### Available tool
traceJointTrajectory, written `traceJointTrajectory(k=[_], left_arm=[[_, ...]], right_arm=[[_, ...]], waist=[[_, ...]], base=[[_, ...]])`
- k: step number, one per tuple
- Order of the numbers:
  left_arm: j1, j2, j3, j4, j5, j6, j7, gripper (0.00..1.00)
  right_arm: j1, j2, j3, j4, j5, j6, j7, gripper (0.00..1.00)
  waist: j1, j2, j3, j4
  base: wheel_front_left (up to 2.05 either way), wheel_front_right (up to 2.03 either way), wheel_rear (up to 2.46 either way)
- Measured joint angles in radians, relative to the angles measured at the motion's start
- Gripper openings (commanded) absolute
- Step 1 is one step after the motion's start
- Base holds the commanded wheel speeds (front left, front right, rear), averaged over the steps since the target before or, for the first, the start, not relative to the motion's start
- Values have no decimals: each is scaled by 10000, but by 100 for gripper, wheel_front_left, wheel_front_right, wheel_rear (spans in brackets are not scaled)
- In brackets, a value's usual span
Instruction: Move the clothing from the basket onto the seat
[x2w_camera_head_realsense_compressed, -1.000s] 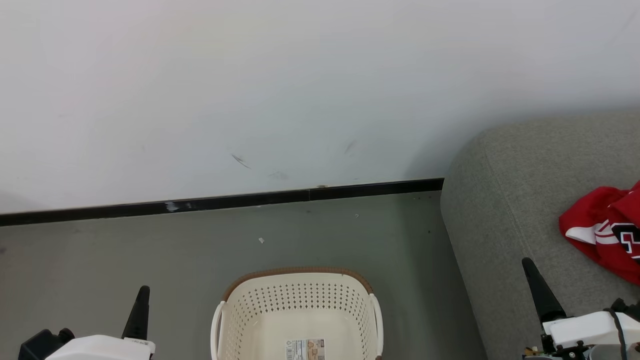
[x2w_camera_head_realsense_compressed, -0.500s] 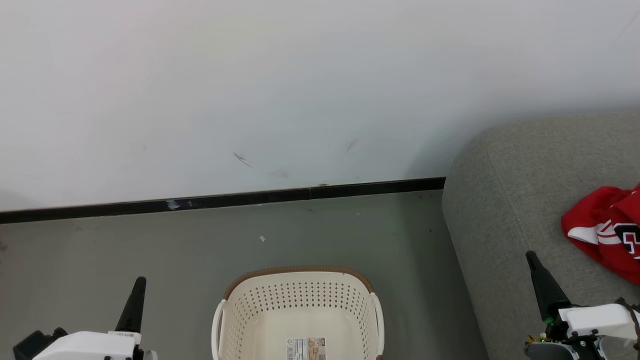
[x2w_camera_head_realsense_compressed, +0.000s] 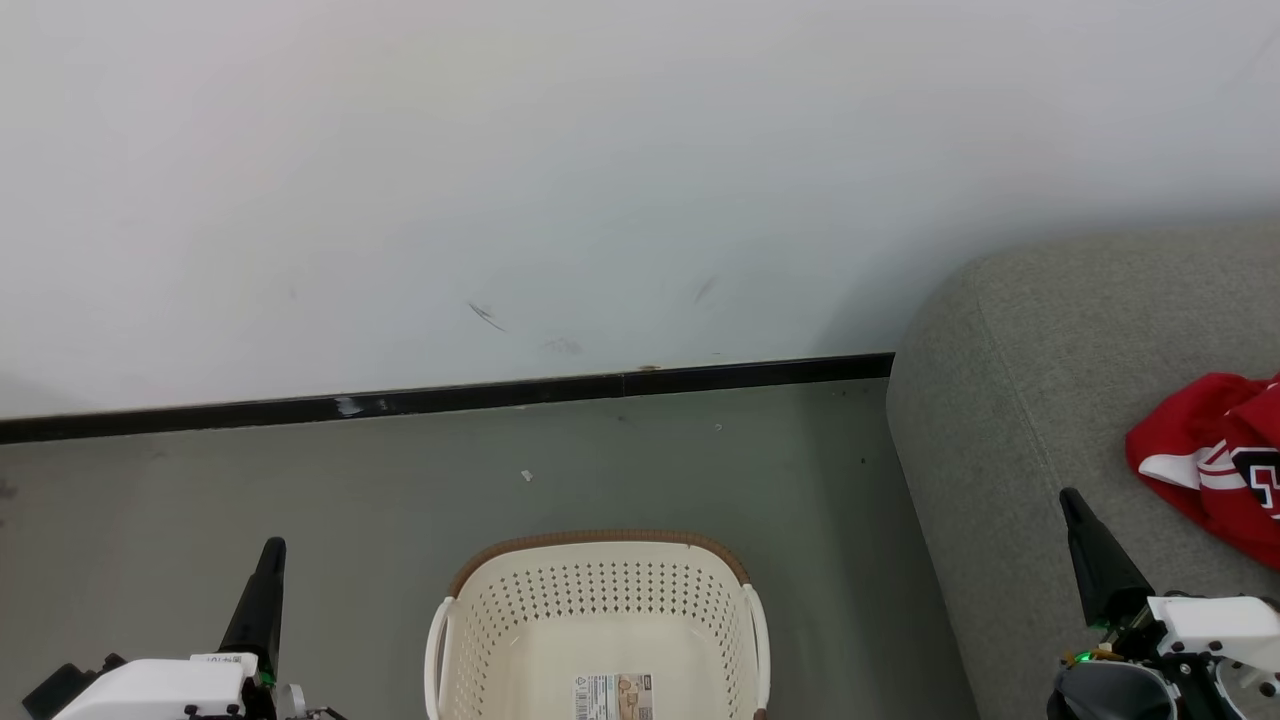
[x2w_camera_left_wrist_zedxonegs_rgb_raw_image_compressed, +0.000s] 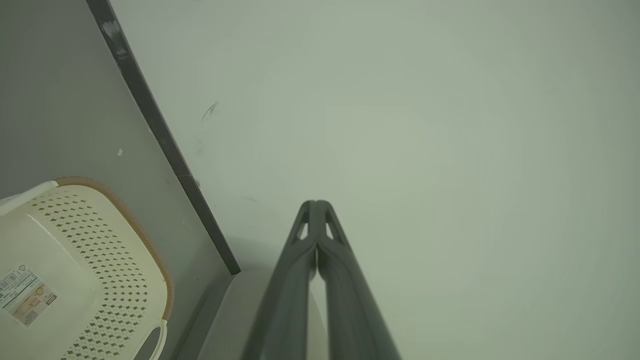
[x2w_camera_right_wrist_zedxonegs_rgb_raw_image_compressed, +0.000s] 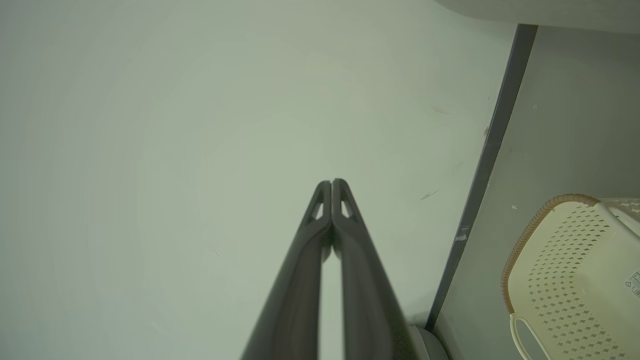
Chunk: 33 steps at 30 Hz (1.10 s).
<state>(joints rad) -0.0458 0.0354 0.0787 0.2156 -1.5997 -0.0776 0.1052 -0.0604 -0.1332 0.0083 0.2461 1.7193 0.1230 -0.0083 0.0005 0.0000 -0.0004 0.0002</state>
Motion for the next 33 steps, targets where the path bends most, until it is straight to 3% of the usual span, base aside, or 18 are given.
traceJointTrajectory(k=[33], left_arm=[[-99, -6, 15, 71, -10, -2, 2, 0]], right_arm=[[-67, -10, 17, 151, 0, 0, 0, 0]], waist=[[-2, 0, -2, -3]], base=[[0, 0, 0]])
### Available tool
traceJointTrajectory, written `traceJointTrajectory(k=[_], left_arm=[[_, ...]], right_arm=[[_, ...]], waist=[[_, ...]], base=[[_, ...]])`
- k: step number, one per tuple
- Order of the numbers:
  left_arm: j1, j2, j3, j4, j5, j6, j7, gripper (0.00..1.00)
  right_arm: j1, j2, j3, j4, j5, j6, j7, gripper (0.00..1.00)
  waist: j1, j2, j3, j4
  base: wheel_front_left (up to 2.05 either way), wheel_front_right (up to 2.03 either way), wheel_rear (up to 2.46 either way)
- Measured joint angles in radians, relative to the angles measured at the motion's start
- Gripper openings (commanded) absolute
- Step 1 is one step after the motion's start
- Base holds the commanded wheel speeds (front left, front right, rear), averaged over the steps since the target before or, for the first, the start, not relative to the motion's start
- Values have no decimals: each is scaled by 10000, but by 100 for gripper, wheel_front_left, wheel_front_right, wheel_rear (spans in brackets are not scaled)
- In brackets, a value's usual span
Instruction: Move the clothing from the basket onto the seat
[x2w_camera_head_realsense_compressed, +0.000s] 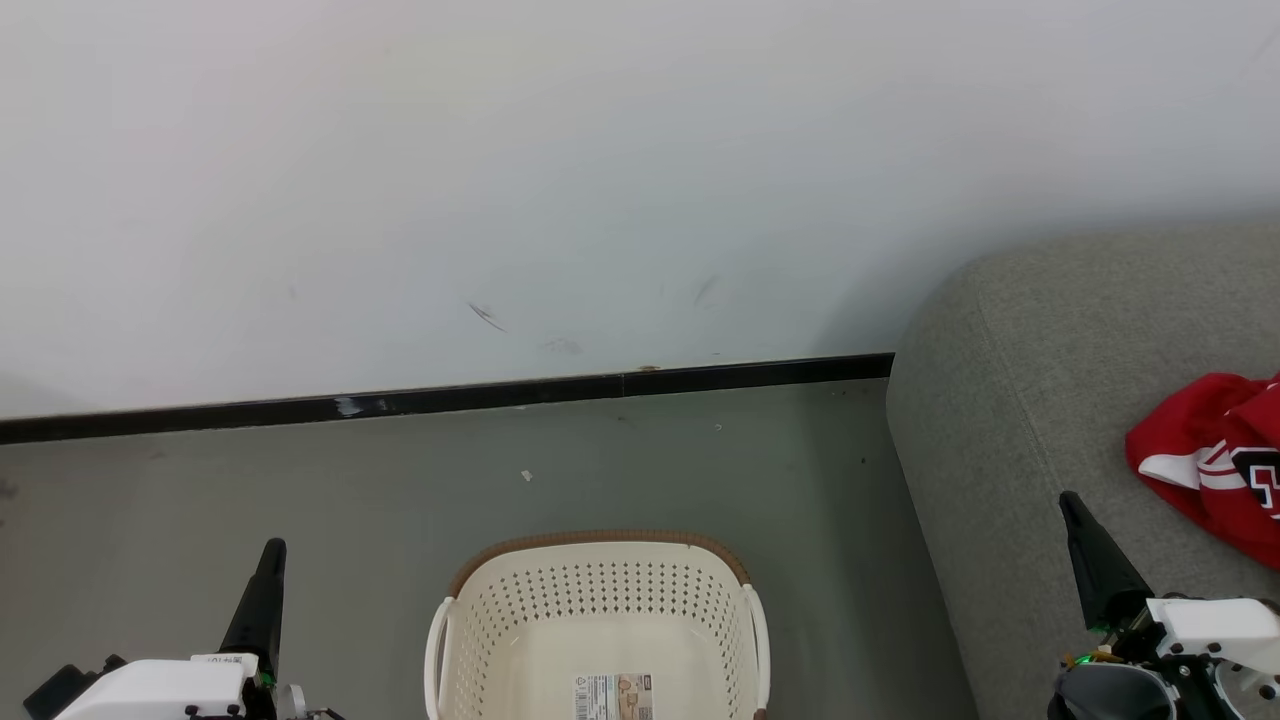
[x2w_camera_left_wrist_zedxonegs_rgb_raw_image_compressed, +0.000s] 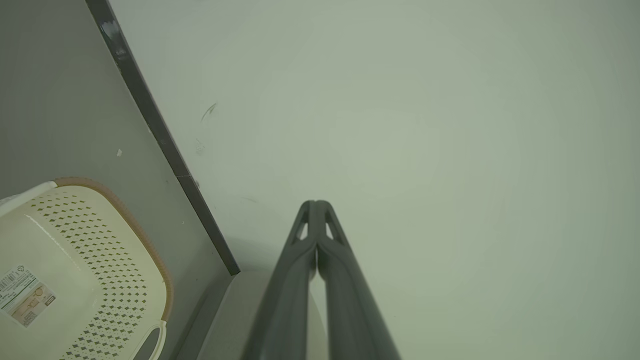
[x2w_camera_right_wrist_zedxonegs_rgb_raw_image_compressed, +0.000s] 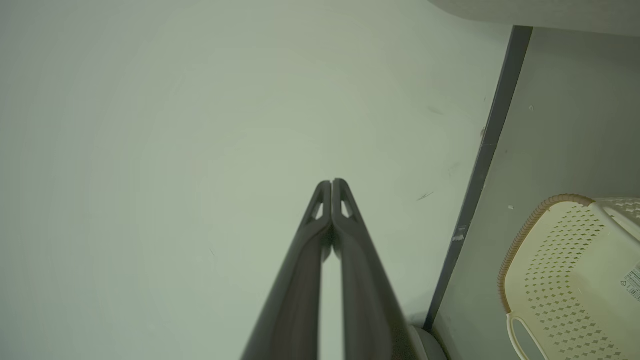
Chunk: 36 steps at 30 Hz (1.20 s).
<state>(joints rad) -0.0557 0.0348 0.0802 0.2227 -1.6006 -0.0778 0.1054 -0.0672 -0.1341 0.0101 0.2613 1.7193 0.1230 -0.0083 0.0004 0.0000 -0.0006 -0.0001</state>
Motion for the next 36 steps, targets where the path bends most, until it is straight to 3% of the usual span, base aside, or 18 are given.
traceJointTrajectory(k=[36], left_arm=[[0, -2, 2, 54, 0, -56, 0, 0]], right_arm=[[-6, -4, 10, 19, 58, 2, 0, 0]], waist=[[-1, 0, -1, -1]], base=[[0, 0, 0]])
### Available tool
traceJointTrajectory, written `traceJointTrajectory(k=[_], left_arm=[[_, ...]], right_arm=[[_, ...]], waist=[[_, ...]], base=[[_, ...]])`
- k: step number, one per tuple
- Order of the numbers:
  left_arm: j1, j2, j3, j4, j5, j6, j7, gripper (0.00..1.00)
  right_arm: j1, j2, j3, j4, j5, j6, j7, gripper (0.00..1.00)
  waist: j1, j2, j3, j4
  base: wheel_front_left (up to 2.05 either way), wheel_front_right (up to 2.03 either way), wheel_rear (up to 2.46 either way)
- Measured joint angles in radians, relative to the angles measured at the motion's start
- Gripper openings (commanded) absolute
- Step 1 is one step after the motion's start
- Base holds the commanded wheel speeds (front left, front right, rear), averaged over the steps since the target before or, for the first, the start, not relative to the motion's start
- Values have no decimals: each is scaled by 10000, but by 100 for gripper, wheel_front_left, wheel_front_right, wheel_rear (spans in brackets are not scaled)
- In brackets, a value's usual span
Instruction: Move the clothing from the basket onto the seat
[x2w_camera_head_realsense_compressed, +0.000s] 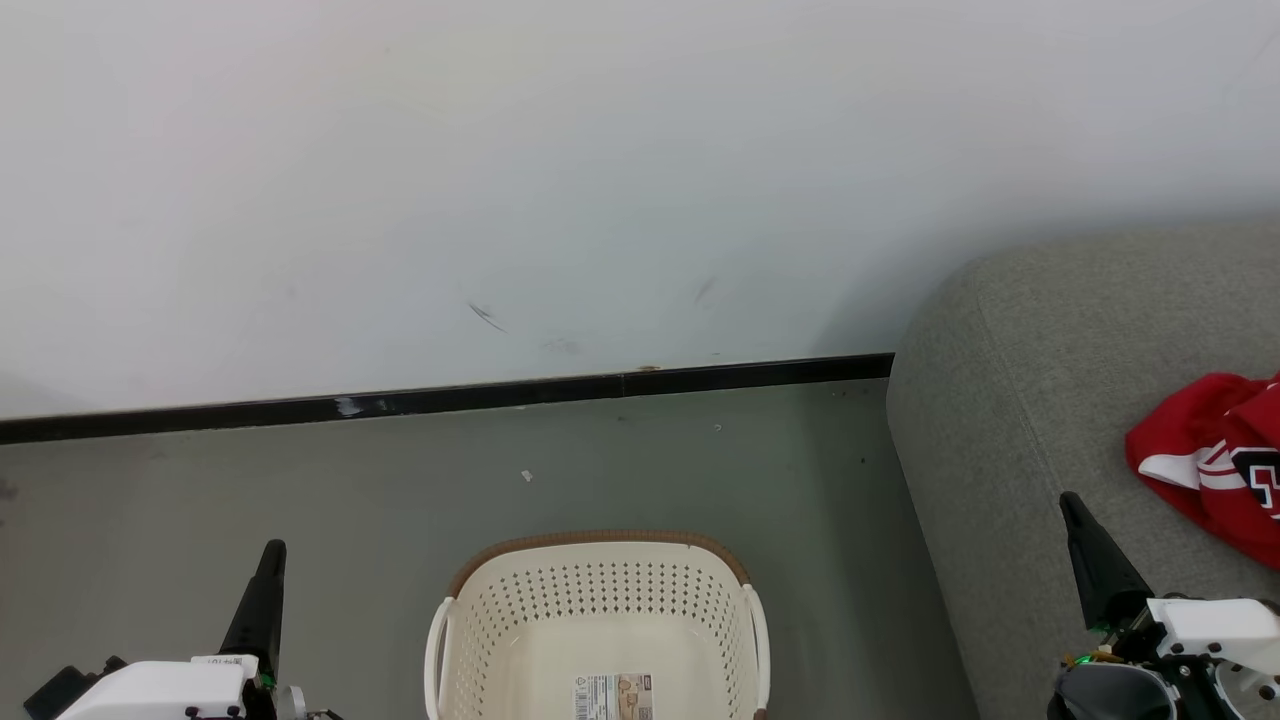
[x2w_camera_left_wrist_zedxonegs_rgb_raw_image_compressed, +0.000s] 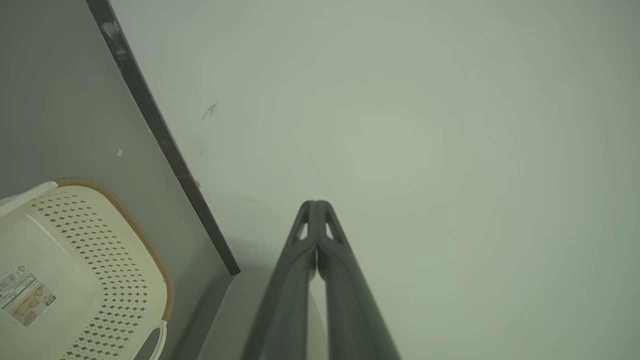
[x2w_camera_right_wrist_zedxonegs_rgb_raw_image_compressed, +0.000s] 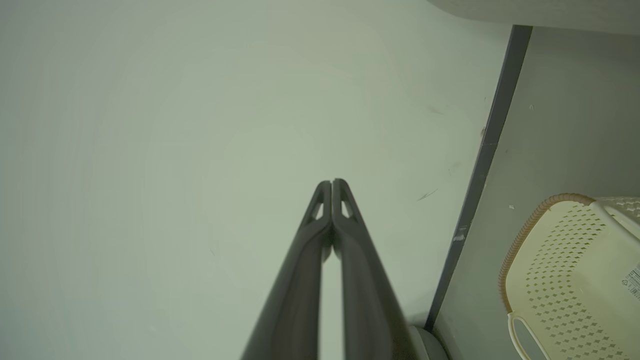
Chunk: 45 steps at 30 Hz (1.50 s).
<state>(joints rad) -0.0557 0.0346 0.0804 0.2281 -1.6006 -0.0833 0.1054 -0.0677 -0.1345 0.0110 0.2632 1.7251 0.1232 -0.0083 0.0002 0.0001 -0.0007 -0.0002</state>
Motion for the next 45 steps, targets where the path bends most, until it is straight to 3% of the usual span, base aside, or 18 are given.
traceJointTrajectory(k=[45], left_arm=[[0, 0, 4, 35, 0, -2, 2, 0]], right_arm=[[-1, -29, 12, 4, 0, 0, 0, 0]], waist=[[0, 0, 0, 0]], base=[[0, 0, 0]])
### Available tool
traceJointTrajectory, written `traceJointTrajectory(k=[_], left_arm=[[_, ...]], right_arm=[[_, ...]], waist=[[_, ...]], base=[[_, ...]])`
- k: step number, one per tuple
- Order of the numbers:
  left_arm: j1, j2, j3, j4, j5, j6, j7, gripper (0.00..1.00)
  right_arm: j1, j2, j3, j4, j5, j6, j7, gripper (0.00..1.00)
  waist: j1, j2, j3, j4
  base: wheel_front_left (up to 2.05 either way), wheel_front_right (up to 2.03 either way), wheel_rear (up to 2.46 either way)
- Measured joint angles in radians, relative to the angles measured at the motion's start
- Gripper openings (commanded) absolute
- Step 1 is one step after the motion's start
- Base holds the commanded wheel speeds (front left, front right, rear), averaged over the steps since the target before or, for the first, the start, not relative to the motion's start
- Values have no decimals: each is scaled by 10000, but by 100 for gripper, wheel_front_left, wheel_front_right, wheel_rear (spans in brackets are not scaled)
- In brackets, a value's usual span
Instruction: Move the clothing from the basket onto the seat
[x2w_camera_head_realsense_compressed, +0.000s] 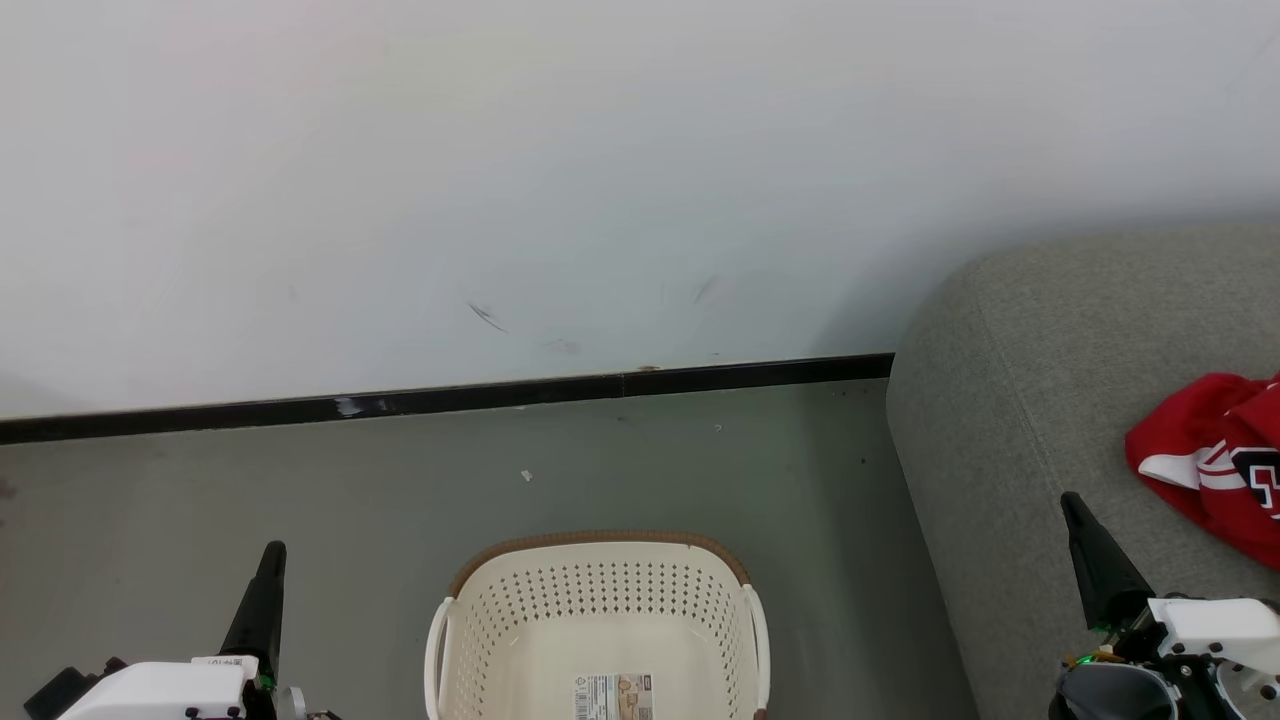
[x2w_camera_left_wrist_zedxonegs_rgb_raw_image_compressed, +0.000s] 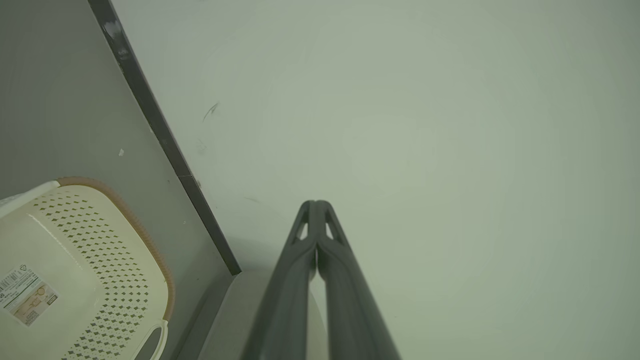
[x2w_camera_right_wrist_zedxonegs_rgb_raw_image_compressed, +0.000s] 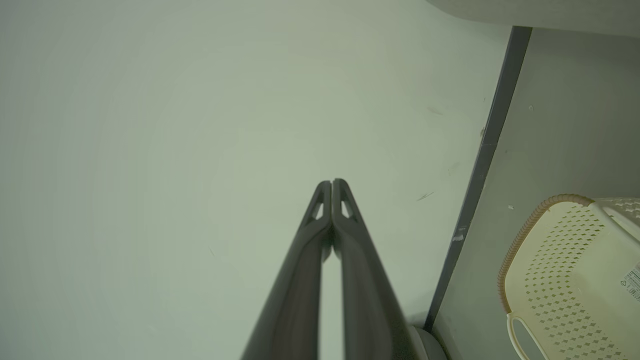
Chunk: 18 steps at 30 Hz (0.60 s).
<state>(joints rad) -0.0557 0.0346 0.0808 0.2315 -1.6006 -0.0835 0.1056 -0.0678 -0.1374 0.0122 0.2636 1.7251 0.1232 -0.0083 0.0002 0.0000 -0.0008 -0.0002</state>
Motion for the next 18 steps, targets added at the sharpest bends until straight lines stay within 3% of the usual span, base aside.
traceJointTrajectory(k=[18], left_arm=[[0, 0, 0, 10, 0, -35, 0, 0]], right_arm=[[-1, -2, 4, 0, 2, 0, 0, 0]], waist=[[-1, 0, 0, 0]], base=[[0, 0, 0]])
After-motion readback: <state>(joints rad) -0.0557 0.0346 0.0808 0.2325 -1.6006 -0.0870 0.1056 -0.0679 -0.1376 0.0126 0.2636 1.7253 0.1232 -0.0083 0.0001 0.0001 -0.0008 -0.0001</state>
